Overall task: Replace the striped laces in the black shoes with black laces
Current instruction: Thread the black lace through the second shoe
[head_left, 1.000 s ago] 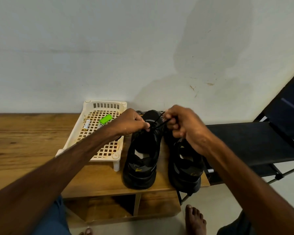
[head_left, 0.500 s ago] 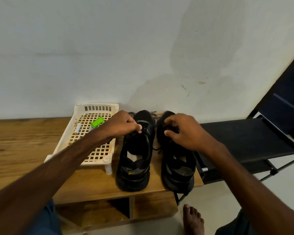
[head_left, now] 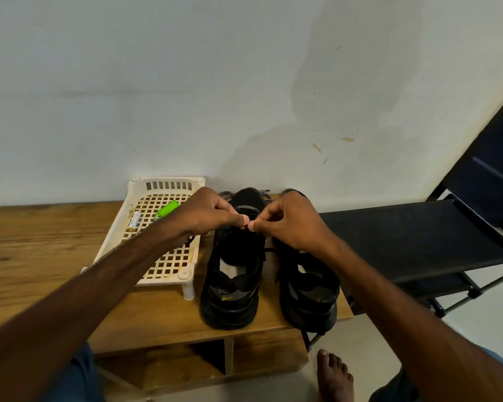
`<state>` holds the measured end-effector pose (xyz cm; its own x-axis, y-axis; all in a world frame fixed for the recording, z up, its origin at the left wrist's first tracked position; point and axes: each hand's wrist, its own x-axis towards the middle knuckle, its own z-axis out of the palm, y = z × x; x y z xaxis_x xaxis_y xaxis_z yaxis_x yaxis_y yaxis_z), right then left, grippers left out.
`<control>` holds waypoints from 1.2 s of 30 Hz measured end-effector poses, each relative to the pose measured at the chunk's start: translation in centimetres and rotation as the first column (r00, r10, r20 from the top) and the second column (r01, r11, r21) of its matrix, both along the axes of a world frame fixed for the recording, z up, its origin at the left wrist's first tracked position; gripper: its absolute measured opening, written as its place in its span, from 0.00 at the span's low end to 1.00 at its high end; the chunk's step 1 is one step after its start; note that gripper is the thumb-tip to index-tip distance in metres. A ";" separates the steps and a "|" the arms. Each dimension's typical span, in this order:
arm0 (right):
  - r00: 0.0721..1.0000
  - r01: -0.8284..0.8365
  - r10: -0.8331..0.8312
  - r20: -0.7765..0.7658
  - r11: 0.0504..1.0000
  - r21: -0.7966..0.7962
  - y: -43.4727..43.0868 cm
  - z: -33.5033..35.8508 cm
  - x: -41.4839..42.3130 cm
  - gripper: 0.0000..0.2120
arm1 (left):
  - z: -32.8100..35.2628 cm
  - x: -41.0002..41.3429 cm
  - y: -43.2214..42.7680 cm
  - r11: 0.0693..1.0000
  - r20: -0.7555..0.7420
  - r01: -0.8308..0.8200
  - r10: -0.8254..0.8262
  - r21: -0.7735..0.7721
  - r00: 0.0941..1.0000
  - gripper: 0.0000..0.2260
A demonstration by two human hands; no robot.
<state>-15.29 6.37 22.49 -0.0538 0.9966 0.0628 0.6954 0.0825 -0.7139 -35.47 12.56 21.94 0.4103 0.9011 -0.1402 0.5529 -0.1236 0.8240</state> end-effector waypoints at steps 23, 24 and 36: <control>0.977 -0.003 -0.087 -0.194 0.907 -0.421 -0.7 0.8 1.0 0.05 | -0.2 -1.9 1.0 0.992 -0.181 -0.126 0.129 0.028 0.975 0.11; 0.977 -0.005 -0.085 -0.194 0.907 -0.422 -0.7 0.8 1.1 0.05 | -0.2 -1.8 1.0 0.992 -0.185 -0.123 0.128 0.038 0.974 0.11; 0.988 -0.134 0.144 0.055 0.978 -0.157 -0.8 -0.1 0.7 0.12 | -0.1 -1.4 -0.3 0.973 -0.265 0.191 -0.153 0.126 0.952 0.12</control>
